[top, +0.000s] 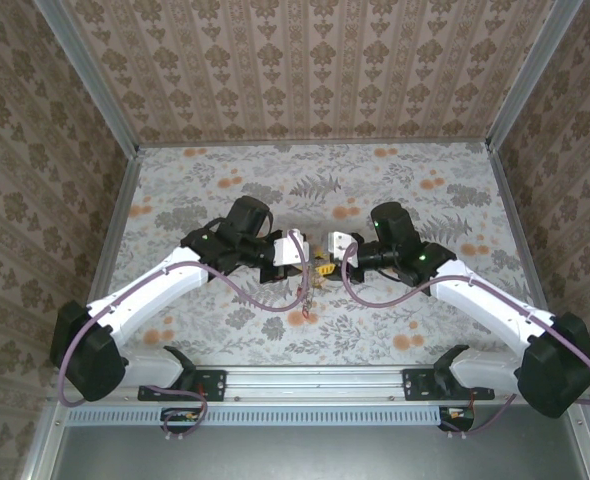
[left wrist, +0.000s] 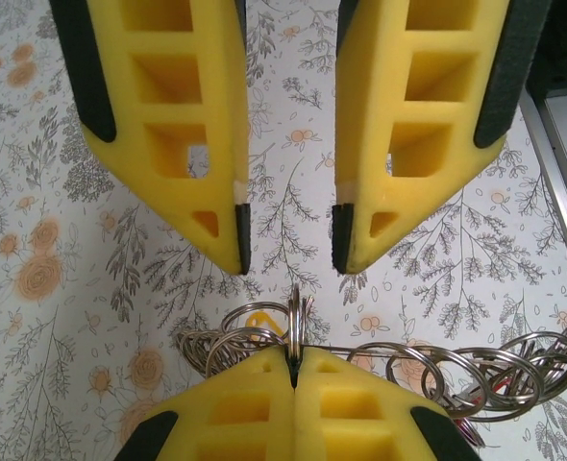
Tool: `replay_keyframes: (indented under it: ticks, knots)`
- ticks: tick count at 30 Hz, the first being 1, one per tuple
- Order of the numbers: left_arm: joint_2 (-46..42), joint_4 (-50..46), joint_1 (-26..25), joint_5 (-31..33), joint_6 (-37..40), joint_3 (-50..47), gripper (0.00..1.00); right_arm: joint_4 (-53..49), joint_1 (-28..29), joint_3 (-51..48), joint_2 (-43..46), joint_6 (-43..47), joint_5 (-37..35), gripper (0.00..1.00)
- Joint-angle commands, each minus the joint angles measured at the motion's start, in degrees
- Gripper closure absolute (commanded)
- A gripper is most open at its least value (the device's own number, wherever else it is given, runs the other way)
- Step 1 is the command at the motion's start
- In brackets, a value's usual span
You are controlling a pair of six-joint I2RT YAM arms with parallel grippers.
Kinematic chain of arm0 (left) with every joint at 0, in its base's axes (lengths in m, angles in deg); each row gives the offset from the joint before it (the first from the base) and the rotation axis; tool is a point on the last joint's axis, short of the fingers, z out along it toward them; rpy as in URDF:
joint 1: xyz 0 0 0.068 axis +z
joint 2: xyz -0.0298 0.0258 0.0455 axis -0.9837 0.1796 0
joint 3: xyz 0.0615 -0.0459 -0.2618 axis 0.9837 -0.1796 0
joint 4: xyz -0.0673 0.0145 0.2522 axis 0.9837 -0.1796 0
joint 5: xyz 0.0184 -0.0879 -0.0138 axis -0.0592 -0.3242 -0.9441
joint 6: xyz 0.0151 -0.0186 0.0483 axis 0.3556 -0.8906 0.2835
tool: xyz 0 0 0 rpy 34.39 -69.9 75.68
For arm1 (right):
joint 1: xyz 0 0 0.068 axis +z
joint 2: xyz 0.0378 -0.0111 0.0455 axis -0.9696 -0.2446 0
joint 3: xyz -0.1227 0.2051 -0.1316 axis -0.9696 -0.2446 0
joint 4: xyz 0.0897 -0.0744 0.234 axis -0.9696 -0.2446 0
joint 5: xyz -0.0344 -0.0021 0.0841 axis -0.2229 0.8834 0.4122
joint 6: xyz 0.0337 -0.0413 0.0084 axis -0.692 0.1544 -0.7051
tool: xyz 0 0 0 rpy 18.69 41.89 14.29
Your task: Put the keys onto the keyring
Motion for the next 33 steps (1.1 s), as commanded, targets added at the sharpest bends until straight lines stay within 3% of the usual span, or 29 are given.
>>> replay_keyframes:
  ticks: [1, 20, 25, 26, 28, 30, 33]
  knots:
    - [0.38, 2.07, -0.08, -2.62, -0.16, 2.26, 1.0, 2.27, 0.03, -0.11, -0.92, -3.27, 2.44, 0.72]
    - [0.63, 3.74, 0.08, -3.24, -1.55, 2.35, 1.0, 7.24, 0.12, -2.66, -3.48, -6.42, 1.32, 0.8]
    - [0.41, 3.78, 0.22, -3.24, -1.92, 2.27, 1.0, 9.05, 0.12, -3.12, -3.45, -7.5, 1.48, 1.0]
    - [0.32, 3.95, 0.21, -3.24, -2.09, 2.16, 1.0, 9.59, 0.12, -3.29, -3.32, -7.78, 1.6, 1.0]
    - [-0.03, 4.34, 0.54, -3.24, -2.72, 1.75, 0.98, 12.65, 0.03, -4.31, -2.82, -9.33, 1.87, 1.0]
    - [-0.39, 5.1, 1.09, -4.08, -3.47, 0.57, 0.88, 17.78, -0.47, -5.71, -2.1, -12.64, 3.29, 1.0]
    - [-1.09, 6.42, 2.22, -6.25, -4.43, -1.3, 0.87, 27.92, -0.98, -8.38, -1.33, -19.02, 4.17, 1.0]
